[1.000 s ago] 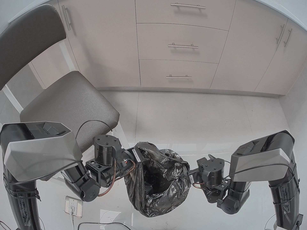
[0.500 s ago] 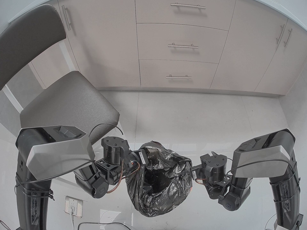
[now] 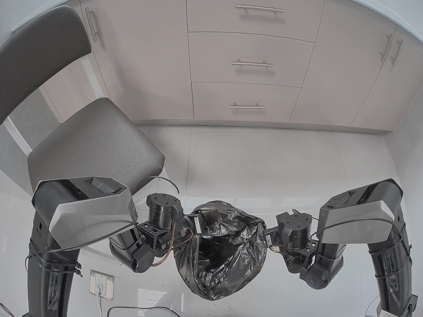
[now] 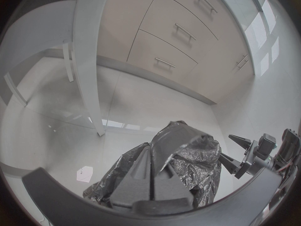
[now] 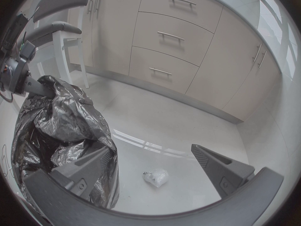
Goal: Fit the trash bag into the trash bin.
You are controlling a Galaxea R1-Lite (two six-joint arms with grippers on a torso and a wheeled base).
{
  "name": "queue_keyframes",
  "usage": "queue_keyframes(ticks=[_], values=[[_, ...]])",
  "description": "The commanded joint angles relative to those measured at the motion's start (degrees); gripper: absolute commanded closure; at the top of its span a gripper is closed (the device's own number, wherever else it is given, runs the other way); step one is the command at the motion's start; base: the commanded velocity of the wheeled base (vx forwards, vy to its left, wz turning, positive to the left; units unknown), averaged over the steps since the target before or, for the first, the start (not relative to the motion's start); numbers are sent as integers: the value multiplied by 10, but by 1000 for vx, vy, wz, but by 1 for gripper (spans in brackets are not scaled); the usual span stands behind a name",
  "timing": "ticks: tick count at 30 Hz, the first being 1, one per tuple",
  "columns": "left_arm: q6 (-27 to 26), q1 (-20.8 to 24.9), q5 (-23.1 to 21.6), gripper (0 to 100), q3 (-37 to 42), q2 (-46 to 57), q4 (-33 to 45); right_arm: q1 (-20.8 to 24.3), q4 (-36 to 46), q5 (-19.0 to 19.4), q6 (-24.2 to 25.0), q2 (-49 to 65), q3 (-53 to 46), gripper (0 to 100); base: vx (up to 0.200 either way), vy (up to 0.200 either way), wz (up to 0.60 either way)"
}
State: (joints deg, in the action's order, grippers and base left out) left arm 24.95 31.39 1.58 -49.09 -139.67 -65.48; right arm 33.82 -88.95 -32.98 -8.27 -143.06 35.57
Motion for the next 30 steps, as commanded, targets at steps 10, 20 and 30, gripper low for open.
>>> queue_keyframes(ticks=[10,20,30], values=[[-3,-19,16,100,-50,-2,46,-2,-10,1,1,-6,2,0,0,0,0],[-9,-20,16,0,-56,-6,54,-2,-10,1,6,-15,14,0,0,0,0],[-32,-52,17,0,-79,-26,56,-16,-10,-2,25,-28,42,0,0,0,0]])
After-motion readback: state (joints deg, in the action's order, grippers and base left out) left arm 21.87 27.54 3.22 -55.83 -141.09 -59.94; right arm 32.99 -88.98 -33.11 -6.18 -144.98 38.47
